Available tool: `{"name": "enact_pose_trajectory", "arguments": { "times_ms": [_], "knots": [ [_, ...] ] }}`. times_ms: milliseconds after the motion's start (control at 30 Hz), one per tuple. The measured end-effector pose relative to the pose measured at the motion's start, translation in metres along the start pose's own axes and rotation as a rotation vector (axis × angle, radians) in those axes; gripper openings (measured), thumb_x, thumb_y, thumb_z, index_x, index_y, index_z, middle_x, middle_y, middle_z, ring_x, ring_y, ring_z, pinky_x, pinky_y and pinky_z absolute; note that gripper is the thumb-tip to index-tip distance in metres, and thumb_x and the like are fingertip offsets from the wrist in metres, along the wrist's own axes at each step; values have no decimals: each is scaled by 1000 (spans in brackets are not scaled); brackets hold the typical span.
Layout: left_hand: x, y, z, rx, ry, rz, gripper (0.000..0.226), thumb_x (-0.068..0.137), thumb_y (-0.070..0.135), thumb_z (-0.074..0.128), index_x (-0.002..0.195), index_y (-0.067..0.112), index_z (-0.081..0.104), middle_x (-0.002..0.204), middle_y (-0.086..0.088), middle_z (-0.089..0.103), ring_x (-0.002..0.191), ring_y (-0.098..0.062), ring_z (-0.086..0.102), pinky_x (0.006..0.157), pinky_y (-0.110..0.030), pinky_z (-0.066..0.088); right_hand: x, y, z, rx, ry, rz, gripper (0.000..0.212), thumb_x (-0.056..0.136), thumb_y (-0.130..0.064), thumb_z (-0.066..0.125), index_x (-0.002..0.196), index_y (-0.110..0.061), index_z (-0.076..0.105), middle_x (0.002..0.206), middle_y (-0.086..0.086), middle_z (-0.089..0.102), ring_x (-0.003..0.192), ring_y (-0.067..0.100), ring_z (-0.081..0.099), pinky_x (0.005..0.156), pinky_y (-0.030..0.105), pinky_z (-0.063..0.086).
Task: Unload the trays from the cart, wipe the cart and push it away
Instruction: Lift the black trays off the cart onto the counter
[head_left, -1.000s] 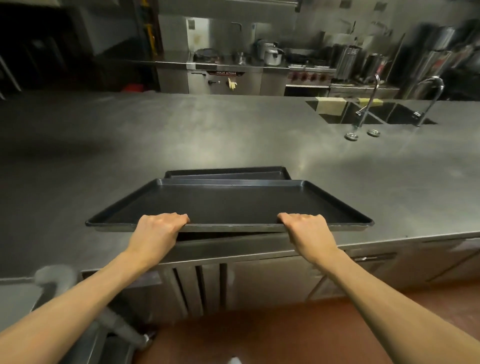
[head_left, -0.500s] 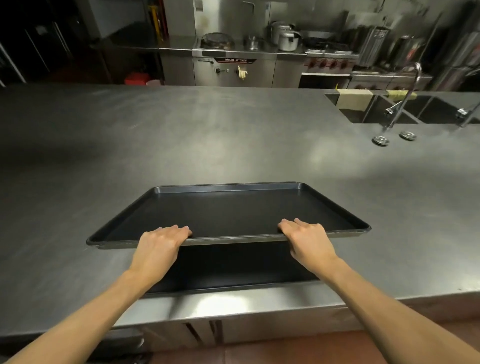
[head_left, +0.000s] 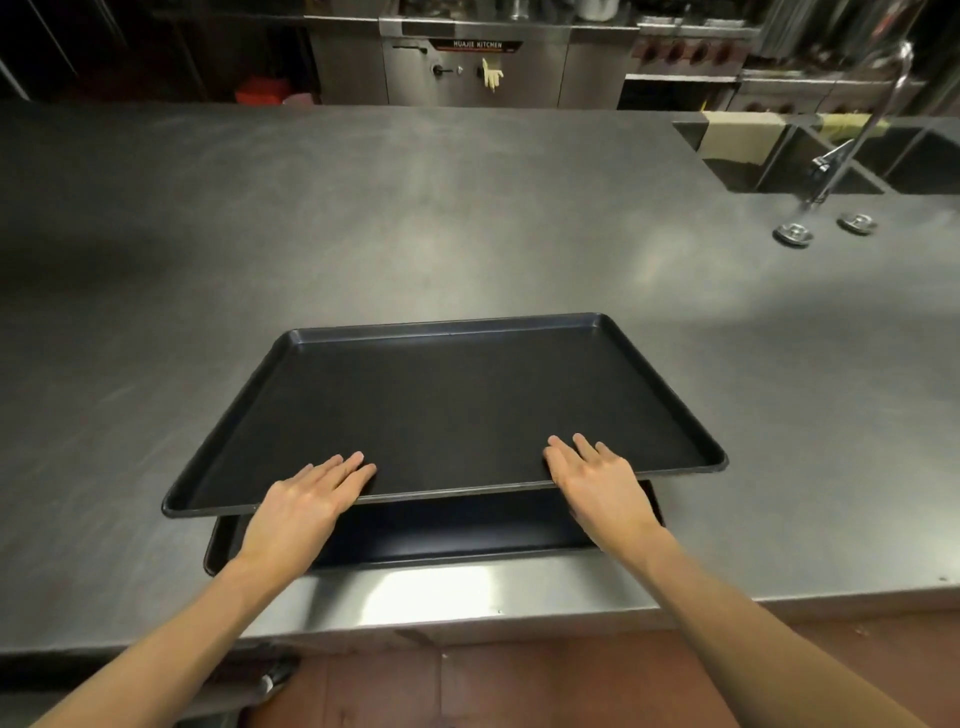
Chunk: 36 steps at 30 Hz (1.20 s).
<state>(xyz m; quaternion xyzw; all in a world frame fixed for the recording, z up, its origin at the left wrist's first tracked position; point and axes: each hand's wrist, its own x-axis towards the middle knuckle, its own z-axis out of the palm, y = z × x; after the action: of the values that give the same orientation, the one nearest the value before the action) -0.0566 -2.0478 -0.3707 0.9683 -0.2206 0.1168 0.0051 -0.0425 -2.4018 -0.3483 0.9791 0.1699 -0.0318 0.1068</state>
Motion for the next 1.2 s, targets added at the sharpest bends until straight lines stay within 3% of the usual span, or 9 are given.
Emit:
{"name": "enact_pose_trajectory", "arguments": {
  "times_ms": [100,300,367,433,567,800,933,1033,1200],
  "knots": [
    [-14,2,18,14,-96,7,79,50,-13,84,122,12,66,122,-10,68,105,-28,68,75,-40,59,-4,-6,22,1,-106,-10,77,36,3,93,108,-3,65,120,18,68,103,43,68,74,50,59],
    [-34,9,43,16,-219,-6,79,51,-2,89,125,12,64,125,-12,66,108,-30,67,76,-43,59,-17,-22,53,-30,-167,-114,61,89,0,60,145,-2,36,158,19,29,142,43,31,105,51,42],
    [-40,6,50,17,-245,-22,82,51,-2,89,127,12,62,128,-12,64,111,-30,65,79,-44,58,-17,-28,62,-43,-189,-136,64,89,2,57,148,-2,32,159,18,26,143,42,29,104,50,42],
    [-44,4,51,7,-264,-35,79,52,4,91,126,11,63,128,-12,64,112,-32,64,78,-45,59,-17,-35,68,-29,-224,-103,64,84,-5,70,142,-5,44,153,16,40,137,40,41,92,47,51],
    [-46,4,52,-1,-306,-67,75,46,26,95,115,10,70,119,-12,69,101,-32,69,61,-38,60,-16,-42,83,76,-210,-76,64,66,-44,86,115,-7,69,127,12,66,115,34,63,72,40,58],
    [-46,1,58,-67,-253,-116,71,52,31,92,118,16,69,122,-7,68,108,-29,67,53,-34,58,-18,-41,85,141,-91,-53,61,64,-50,85,107,-8,71,121,11,70,112,32,66,73,39,59],
    [-46,-1,57,-138,-276,-170,69,57,37,88,121,20,67,129,-3,64,116,-26,63,66,-36,60,-19,-42,82,200,-79,-25,60,79,-49,73,123,-8,64,138,11,59,130,32,52,91,43,53],
    [-45,-4,61,-267,-345,-266,61,78,54,69,130,23,60,145,7,48,136,-16,43,96,-39,51,-19,-43,79,224,-231,1,69,95,-53,49,147,-10,37,160,9,27,149,29,21,116,44,28],
    [-41,1,58,-405,-362,-381,48,90,49,55,128,20,62,143,1,51,137,-18,41,103,-39,42,-20,-52,69,362,-350,124,68,99,-51,42,152,-10,27,164,10,15,151,27,11,119,44,20]
  ]
}}
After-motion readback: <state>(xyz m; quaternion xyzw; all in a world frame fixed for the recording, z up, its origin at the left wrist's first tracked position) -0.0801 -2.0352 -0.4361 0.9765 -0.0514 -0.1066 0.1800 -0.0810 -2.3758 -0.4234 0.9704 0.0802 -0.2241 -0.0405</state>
